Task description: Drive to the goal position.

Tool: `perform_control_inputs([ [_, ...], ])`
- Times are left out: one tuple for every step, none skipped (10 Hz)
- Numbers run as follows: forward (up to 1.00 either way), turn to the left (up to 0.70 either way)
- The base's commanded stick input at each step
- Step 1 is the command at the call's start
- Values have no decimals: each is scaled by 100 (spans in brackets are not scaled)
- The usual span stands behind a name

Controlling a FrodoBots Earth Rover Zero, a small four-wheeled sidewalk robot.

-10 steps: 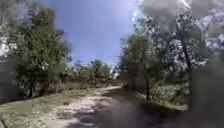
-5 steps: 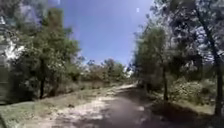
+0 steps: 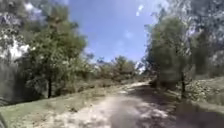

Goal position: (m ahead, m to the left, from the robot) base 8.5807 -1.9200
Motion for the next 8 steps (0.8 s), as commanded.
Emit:
perform_control_inputs([
  [85,0],
  [85,0],
  [85,0],
  [85,0],
  [85,0],
  [85,0],
  [85,0],
  [85,0],
])
